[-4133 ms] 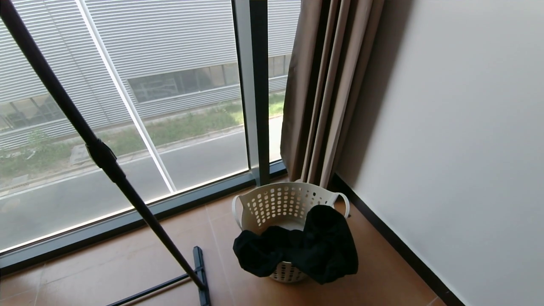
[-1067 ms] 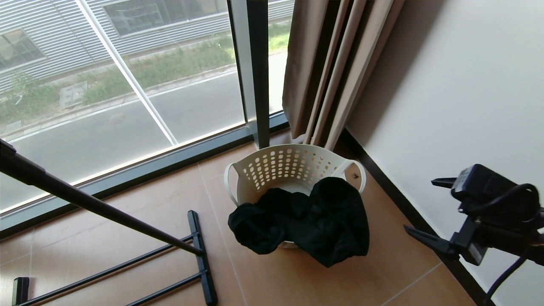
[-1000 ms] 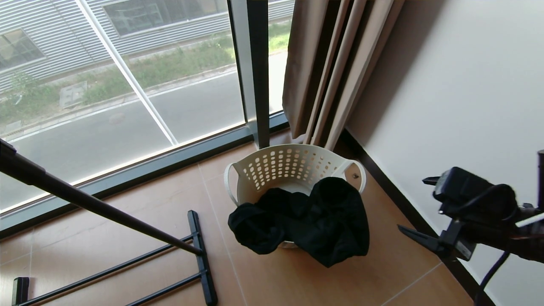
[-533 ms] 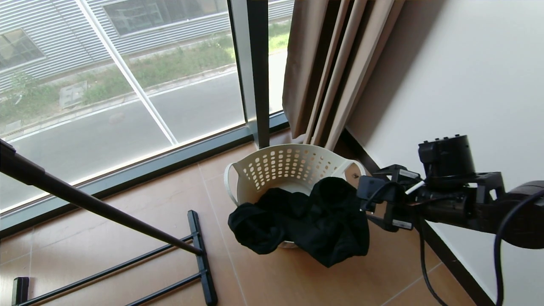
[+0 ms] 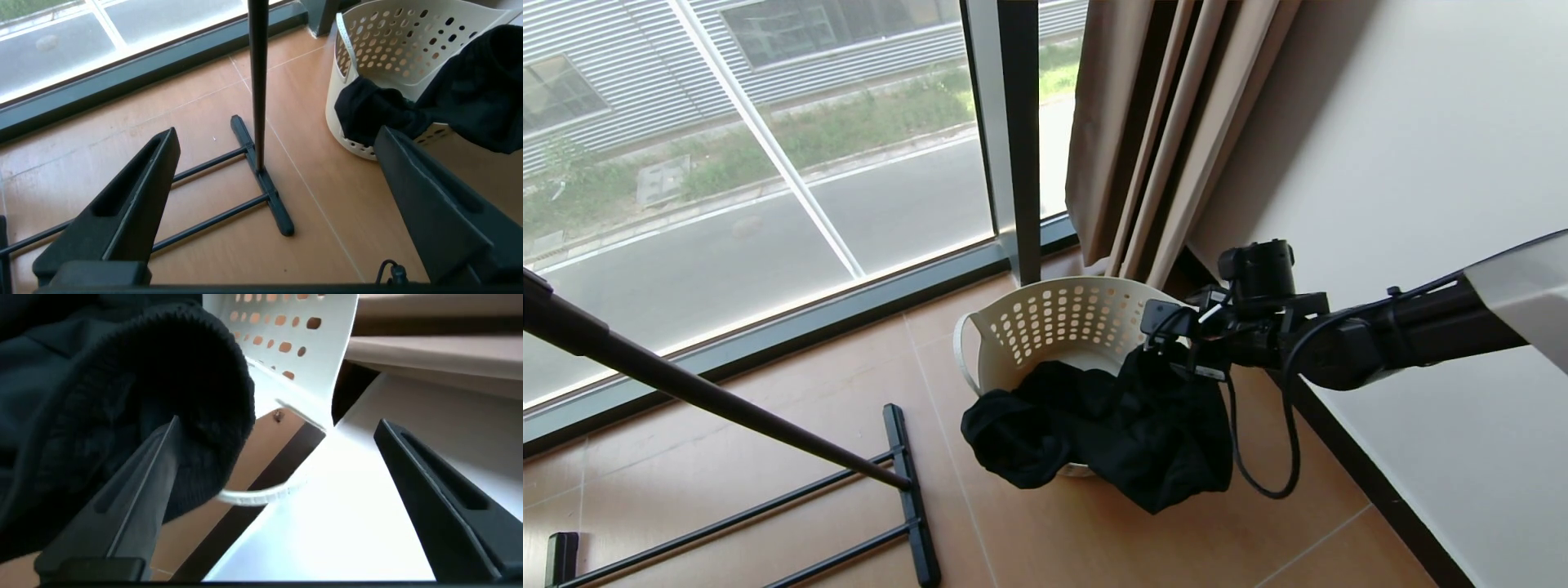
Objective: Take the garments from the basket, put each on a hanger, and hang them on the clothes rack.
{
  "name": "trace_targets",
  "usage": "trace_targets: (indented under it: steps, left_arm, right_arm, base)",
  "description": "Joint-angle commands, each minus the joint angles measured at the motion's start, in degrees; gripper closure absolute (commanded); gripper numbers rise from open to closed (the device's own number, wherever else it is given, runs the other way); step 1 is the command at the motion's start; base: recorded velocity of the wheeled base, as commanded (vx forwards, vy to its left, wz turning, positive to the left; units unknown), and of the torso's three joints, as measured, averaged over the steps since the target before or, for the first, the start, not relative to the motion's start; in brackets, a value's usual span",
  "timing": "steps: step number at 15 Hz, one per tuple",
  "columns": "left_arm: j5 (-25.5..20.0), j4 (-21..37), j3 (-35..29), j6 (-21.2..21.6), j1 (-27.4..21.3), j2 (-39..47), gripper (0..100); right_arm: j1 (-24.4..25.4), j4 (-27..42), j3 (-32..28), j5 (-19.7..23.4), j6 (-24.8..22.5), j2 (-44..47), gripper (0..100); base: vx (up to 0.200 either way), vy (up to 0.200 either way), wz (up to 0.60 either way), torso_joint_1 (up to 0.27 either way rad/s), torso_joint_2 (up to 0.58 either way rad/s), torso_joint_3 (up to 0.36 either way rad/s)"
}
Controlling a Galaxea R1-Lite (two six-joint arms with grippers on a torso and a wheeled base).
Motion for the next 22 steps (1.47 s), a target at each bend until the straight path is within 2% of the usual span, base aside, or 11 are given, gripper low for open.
trace_targets:
  steps: [1,11,12,16,19,20,21,22]
  left_arm:
    - [0.0,0.0,0.0,0.0,0.0,0.0,0]
    - [0.0,0.0,0.0,0.0,0.0,0.0,0]
    - [0.0,0.0,0.0,0.0,0.0,0.1,0]
    - [-0.1,0.0,0.0,0.0,0.0,0.0,0]
    - [0.0,0.0,0.0,0.0,0.0,0.0,0]
    - [0.0,0.0,-0.1,0.0,0.0,0.1,0]
    - [0.0,0.0,0.0,0.0,0.0,0.0,0]
    - [0.0,0.0,0.0,0.0,0.0,0.0,0]
  right_arm:
    - [0.0,0.3,-4.0,-0.1,-0.3,5.5,0]
    - [-1.7,0.4,-16.5,-0.1,-2.6,15.0,0]
    - [-1.8,0.4,-17.2,-0.1,-2.6,15.5,100]
    - [-1.7,0.6,-14.2,0.3,-2.4,11.3,100]
    - [-1.3,0.3,-6.6,0.4,-2.3,2.9,100]
    - [-1.0,0.0,-1.6,0.3,-1.7,-2.9,100]
    - [-0.5,0.0,0.5,0.2,-1.0,-5.3,100]
    - [0.0,0.2,6.5,0.0,2.1,-12.3,100]
  base:
    - [0.000,0.000,0.00,0.000,0.00,0.000]
    - [0.000,0.000,0.00,0.000,0.00,0.000]
    - [0.000,0.000,0.00,0.000,0.00,0.000]
    - [0.000,0.000,0.00,0.000,0.00,0.000]
    - [0.000,0.000,0.00,0.000,0.00,0.000]
    - [0.000,0.000,0.00,0.000,0.00,0.000]
    - [0.000,0.000,0.00,0.000,0.00,0.000]
    - [0.000,0.000,0.00,0.000,0.00,0.000]
